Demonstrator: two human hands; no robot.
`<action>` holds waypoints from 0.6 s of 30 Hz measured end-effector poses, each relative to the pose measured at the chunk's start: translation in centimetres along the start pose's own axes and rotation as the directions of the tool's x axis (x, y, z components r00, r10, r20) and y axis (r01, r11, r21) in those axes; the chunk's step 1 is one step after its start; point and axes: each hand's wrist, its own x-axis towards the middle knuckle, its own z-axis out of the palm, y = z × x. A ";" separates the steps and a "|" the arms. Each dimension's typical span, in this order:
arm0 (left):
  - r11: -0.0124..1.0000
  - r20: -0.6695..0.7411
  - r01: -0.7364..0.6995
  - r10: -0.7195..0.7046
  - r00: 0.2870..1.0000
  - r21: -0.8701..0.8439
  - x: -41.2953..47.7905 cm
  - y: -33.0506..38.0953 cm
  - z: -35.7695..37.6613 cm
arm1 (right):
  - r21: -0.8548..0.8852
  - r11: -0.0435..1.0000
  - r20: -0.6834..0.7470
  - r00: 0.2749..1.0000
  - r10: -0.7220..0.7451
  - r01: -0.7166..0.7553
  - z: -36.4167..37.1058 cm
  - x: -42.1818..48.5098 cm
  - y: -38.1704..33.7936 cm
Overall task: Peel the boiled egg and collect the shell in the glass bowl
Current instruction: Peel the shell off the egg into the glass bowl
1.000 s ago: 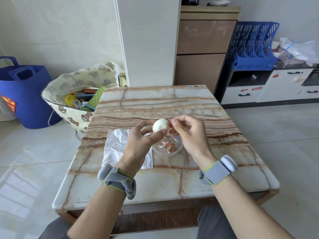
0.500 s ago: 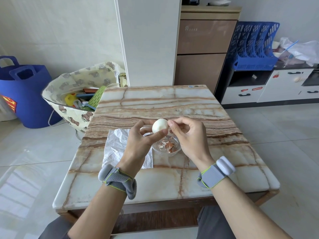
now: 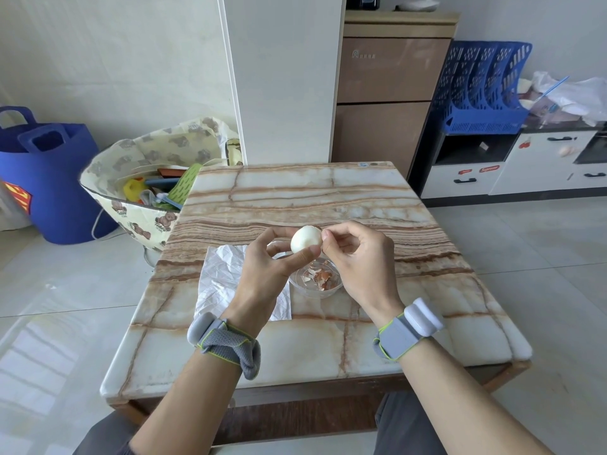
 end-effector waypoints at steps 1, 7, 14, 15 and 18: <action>1.000 0.001 -0.003 0.003 1.000 0.006 0.0 0.1 0.1 | -0.001 1.000 -0.002 1.000 0.003 -0.003 0.0 0.1 -0.1; 0.999 -0.008 -0.029 0.030 1.000 0.038 -0.1 0.4 0.1 | -0.027 1.000 0.004 1.000 -0.014 0.015 0.0 0.0 -0.3; 0.998 0.016 -0.037 0.036 0.999 0.056 -0.1 0.4 0.1 | -0.050 0.998 0.024 0.999 -0.023 0.024 0.0 0.0 -0.3; 0.998 0.016 -0.036 0.035 0.999 0.055 -0.1 0.3 0.2 | -0.052 0.998 0.026 0.999 -0.019 0.021 0.1 0.0 -0.3; 0.998 0.009 -0.033 0.032 0.999 0.055 -0.1 0.3 0.2 | -0.057 0.998 0.026 1.000 -0.005 0.006 0.1 0.0 -0.2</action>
